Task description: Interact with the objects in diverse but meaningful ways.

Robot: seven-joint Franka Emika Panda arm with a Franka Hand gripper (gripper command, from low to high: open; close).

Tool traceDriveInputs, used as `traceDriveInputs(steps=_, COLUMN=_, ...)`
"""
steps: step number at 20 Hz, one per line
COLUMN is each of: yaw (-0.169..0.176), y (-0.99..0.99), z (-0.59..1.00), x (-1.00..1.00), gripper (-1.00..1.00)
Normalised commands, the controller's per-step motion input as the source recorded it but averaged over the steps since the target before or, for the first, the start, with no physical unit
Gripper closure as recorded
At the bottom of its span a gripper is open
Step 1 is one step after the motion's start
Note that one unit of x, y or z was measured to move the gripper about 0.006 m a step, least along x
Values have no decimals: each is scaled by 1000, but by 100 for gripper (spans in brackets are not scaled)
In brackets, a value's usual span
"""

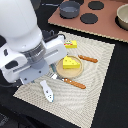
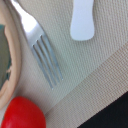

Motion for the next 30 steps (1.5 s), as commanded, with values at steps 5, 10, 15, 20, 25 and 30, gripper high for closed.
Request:
traceDriveInputs(steps=5, yaw=0, y=-134, z=-229, x=291, gripper=-100)
traceDriveInputs(steps=10, yaw=0, y=-25, z=-127, x=490, gripper=-100)
traceDriveInputs(steps=15, yaw=-16, y=-43, z=-38, x=654, gripper=-100)
traceDriveInputs(steps=20, yaw=-26, y=-43, z=-81, x=618, gripper=-100)
traceDriveInputs(steps=25, yaw=0, y=-110, z=-275, x=336, gripper=-100)
traceDriveInputs(steps=30, yaw=0, y=-131, z=-297, x=310, gripper=100)
